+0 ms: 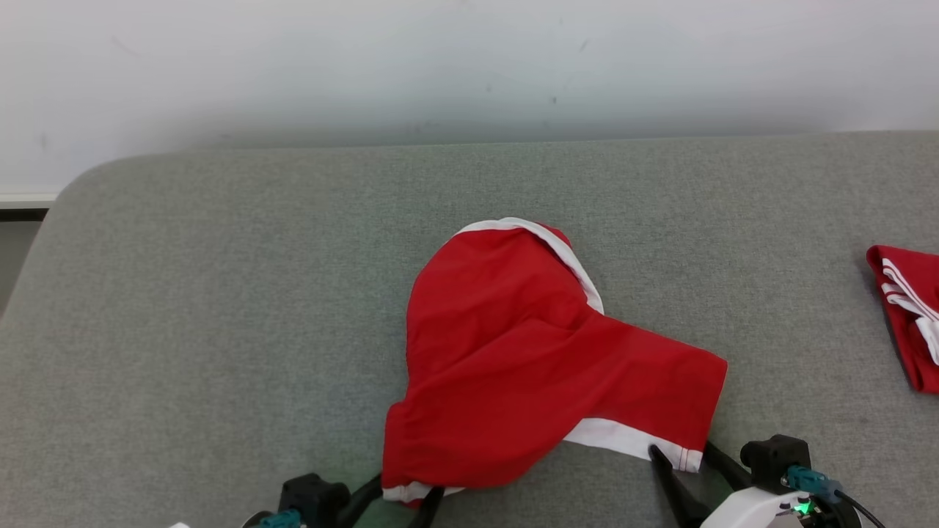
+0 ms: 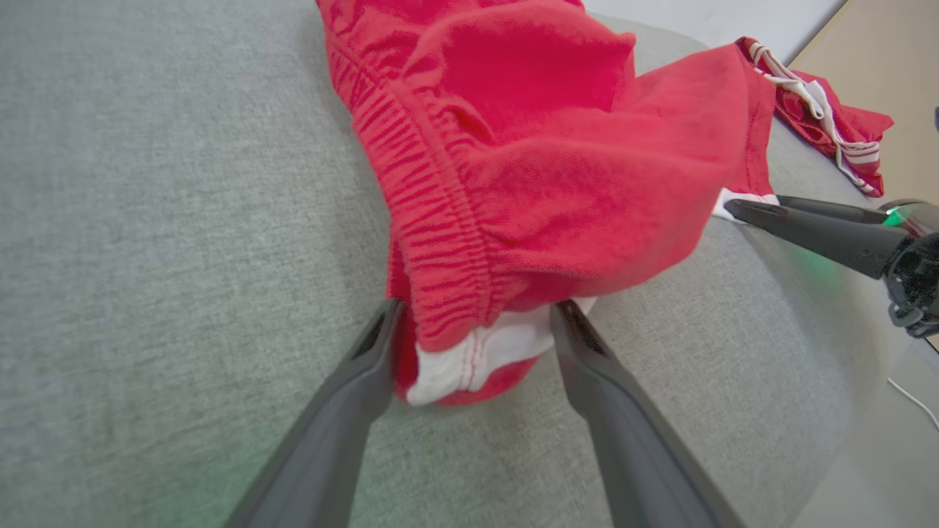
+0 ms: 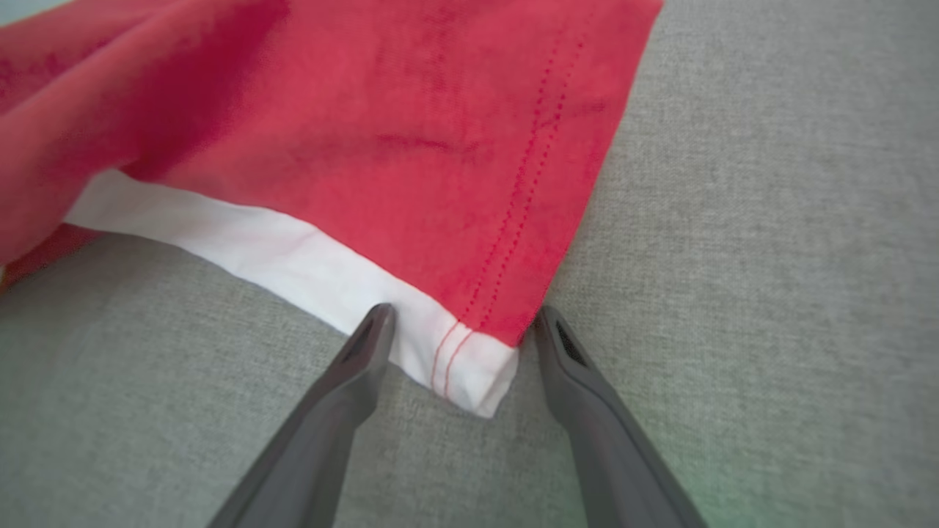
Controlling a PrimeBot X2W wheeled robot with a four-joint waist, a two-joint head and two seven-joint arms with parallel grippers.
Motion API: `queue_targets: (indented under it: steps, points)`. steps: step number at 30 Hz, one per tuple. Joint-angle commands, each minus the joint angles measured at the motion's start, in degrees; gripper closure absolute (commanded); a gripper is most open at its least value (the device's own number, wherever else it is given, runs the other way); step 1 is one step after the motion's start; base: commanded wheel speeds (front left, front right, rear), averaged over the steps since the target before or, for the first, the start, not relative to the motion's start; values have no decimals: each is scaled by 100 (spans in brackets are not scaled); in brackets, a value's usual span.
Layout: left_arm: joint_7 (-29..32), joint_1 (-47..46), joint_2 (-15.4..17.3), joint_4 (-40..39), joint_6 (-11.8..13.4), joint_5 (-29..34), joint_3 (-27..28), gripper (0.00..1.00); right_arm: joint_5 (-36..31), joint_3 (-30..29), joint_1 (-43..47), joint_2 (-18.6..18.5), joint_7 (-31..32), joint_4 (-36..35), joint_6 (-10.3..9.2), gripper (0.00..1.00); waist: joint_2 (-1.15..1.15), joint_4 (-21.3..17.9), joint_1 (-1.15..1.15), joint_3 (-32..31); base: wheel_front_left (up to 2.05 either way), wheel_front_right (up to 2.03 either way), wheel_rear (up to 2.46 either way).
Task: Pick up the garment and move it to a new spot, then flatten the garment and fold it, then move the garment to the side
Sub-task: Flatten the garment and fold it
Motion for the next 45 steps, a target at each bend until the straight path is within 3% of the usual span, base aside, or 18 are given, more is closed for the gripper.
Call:
queue_targets:
  steps: [1, 2, 3, 4, 5, 6, 7, 16, 23, 29, 38, 45]
  points:
    - [-22, -74, 36, 30, 2, -43, -42, 2, 68, 119, 2, 72, 144, 155, 1, 0, 0, -11, 0, 18, 0, 0, 0]
    - [-25, -103, 42, 55, 2, -86, -83, 20, 108, 157, -23, 92, 179, 196, 1, 0, 0, -17, 0, 28, 0, 0, 0]
    - [-32, -130, 47, 88, 2, -124, -122, 47, 178, 215, -49, 118, 240, 234, 2, 8, 0, -20, 0, 35, 0, 0, 0]
    - [-32, -155, 50, 121, 2, -169, -173, 56, 238, 276, -71, 131, 284, 261, 11, 45, 0, -23, 0, 41, 0, 0, 0]
    - [-39, -180, 46, 149, 2, -213, -218, 67, 311, 329, -90, 137, 320, 280, 17, 71, 0, -24, 0, 45, 0, 0, 0]
    - [-59, -205, 44, 173, 2, -247, -261, 81, 412, 382, -115, 145, 314, 275, 20, 93, 0, -23, 0, 44, 0, 0, 0]
    - [-73, -221, 42, 203, 2, -282, -298, 98, 506, 413, -129, 153, 291, 252, 21, 100, 0, -23, 0, 38, 0, 0, 0]
    - [-10, -225, 174, -76, 2, -1219, -509, 100, 2011, 190, -134, -191, 218, -562, 4, 100, 0, -85, 0, -200, 0, 0, 0]
    - [391, -145, 609, -1568, 2, -2506, -301, 100, 3367, -165, 183, -849, 586, -1979, 2, 100, 0, -196, 0, -527, 0, 0, 0]
    - [786, -142, 955, -2764, 34, -3089, -73, 100, 4171, -461, 495, -1357, 840, -3166, 2, 100, 0, -294, 0, -777, 0, 0, 0]
    - [1302, -129, 1299, -4523, 348, -3607, 167, 100, 5154, -1251, 1107, -2083, 992, -5067, 2, 100, 0, -394, 0, -953, 0, 0, 0]
    - [1570, -180, 1703, -5630, 705, -3768, 511, 100, 5910, -2279, 1512, -2556, 1035, -6202, 1, 100, 0, -488, 0, -932, 0, 0, 0]
